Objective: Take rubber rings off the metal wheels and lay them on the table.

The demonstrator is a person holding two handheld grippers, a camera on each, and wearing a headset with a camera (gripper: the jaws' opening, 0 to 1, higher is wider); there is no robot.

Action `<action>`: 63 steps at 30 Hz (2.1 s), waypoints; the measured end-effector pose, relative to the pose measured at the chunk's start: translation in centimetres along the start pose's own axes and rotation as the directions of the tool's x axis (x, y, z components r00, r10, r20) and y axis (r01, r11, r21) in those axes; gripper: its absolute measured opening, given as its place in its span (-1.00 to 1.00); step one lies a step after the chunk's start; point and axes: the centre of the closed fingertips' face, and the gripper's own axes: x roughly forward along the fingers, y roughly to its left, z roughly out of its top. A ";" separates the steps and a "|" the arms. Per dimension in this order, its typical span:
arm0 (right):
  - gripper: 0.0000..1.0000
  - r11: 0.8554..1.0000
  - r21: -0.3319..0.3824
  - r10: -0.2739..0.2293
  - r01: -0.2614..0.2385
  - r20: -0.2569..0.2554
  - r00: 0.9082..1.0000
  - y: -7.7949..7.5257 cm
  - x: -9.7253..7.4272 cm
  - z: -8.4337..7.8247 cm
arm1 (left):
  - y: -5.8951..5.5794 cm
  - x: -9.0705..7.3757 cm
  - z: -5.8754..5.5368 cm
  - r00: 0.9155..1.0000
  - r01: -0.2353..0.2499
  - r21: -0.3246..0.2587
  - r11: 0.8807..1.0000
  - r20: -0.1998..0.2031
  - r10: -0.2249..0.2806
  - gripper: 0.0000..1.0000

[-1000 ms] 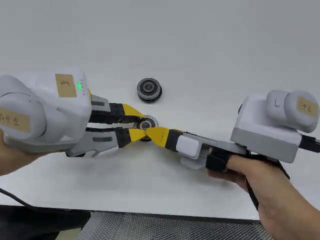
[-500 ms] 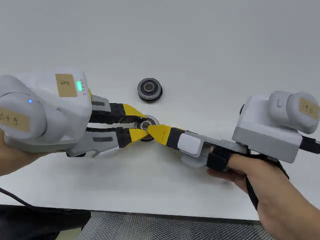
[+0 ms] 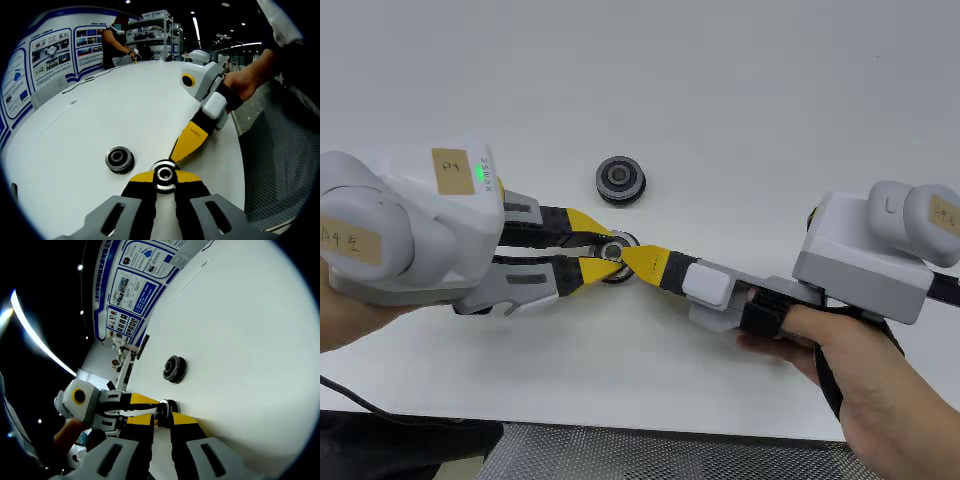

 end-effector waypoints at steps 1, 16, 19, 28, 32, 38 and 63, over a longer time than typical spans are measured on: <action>-0.72 1.000 -0.001 -0.002 0.002 -0.002 1.000 -0.1 0.1 0.0 | 0.0 0.0 0.0 1.000 0.000 0.000 1.000 0.000 0.000 -0.75; -0.95 0.999 -0.002 -0.045 0.045 -0.006 0.999 -0.8 0.2 0.2 | 0.0 0.1 0.0 1.000 0.002 0.001 1.000 0.001 -0.002 -0.75; -0.96 0.998 -0.024 -0.054 0.054 -0.009 0.998 -0.8 0.2 0.4 | 0.1 0.1 0.0 1.000 0.002 0.003 1.000 0.000 -0.002 -0.75; -0.98 0.991 -0.100 -0.089 0.087 -0.014 0.996 -0.5 0.1 0.4 | 0.0 0.1 0.0 1.000 0.001 -0.001 1.000 0.006 -0.001 -0.75; -0.98 0.984 -0.147 -0.100 0.097 -0.018 0.995 -0.3 0.1 0.2 | 0.0 0.1 0.0 1.000 0.005 0.000 1.000 0.004 -0.005 -0.75; -0.98 0.980 -0.170 -0.106 0.101 -0.024 0.994 -0.2 0.2 0.2 | 0.0 0.0 0.0 1.000 0.003 0.002 1.000 0.003 -0.003 -0.75; -0.98 0.945 -0.301 -0.144 0.126 -0.037 0.989 0.1 0.3 0.1 | 0.0 0.0 0.1 1.000 -0.005 0.007 1.000 0.011 0.005 -0.75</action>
